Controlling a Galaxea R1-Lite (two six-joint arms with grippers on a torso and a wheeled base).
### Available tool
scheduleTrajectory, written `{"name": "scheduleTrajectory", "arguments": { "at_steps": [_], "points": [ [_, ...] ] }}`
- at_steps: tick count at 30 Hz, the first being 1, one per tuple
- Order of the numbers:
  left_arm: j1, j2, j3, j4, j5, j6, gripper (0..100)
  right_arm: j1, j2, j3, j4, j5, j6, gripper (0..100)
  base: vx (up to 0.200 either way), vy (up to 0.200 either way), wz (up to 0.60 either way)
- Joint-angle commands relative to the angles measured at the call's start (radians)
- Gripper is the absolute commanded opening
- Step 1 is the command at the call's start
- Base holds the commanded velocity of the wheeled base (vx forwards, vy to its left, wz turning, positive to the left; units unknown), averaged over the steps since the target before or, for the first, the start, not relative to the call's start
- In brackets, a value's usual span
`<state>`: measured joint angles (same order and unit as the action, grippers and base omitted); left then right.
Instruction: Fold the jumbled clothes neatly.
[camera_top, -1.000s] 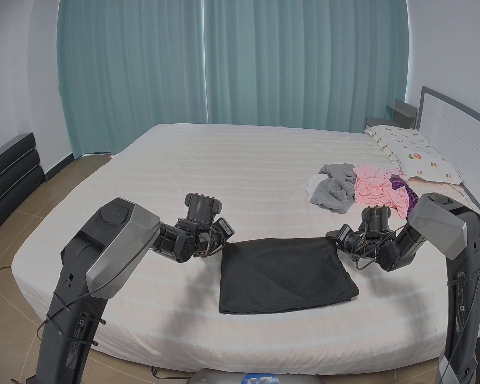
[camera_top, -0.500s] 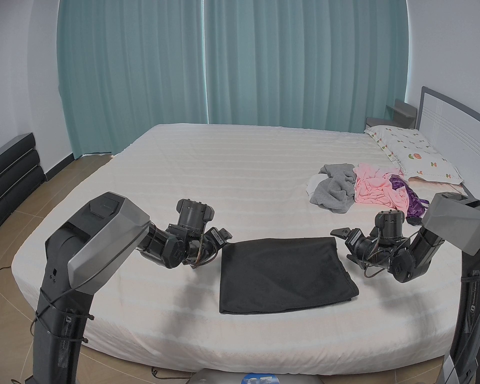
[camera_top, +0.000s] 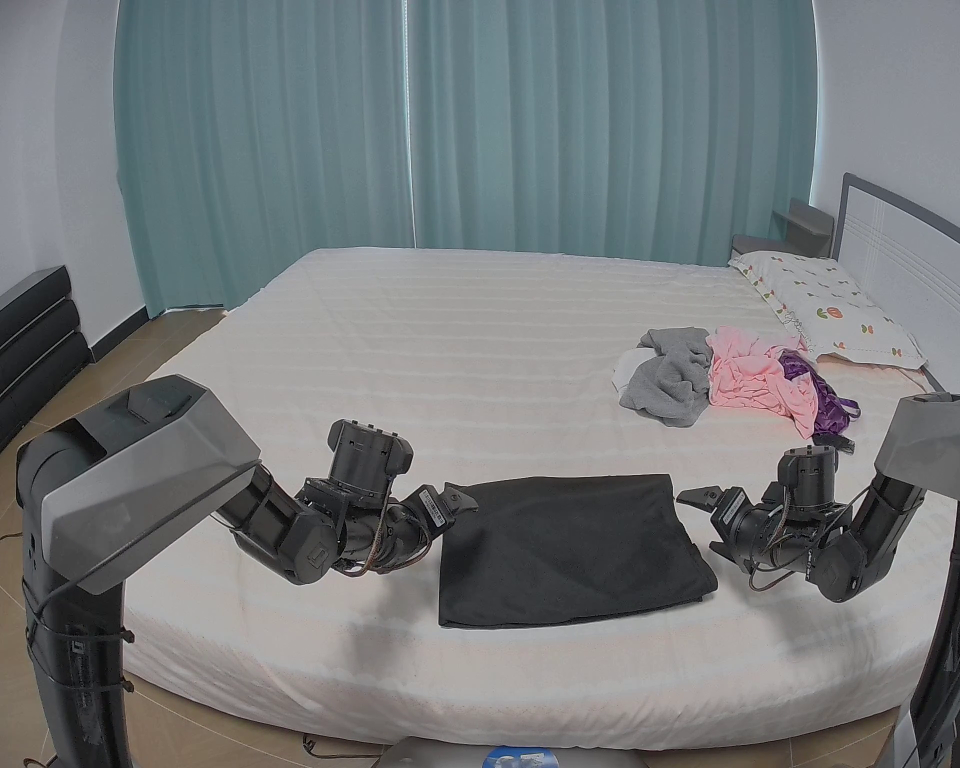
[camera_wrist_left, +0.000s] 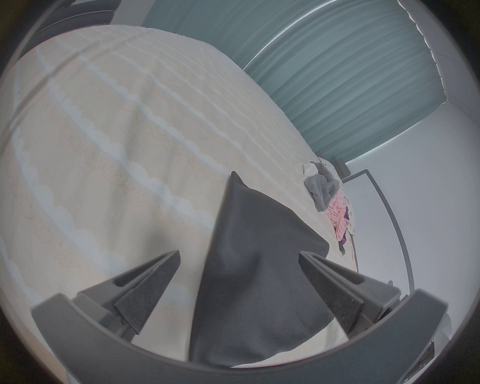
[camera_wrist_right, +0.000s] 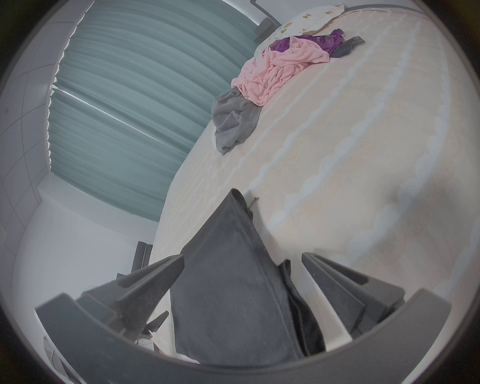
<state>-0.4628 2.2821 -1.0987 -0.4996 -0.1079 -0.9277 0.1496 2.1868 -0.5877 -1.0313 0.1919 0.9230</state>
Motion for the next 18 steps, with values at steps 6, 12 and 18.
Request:
{"name": "scheduleTrajectory", "arguments": {
  "at_steps": [6, 12, 18],
  "points": [
    [-0.013, 0.002, -0.003, -0.007, 0.0, 0.043, 100, 0.004, -0.025, 0.035, -0.001, 0.0, 0.0, 100, 0.0, 0.0, 0.0],
    [-0.02, 0.034, -0.009, -0.017, 0.005, 0.101, 100, 0.013, -0.025, 0.051, -0.001, 0.003, 0.002, 100, 0.0, 0.0, 0.0],
    [-0.022, 0.069, -0.007, -0.099, -0.001, 0.099, 100, 0.028, -0.025, 0.058, -0.003, 0.001, 0.0, 100, 0.0, 0.0, 0.0]
  ]
}}
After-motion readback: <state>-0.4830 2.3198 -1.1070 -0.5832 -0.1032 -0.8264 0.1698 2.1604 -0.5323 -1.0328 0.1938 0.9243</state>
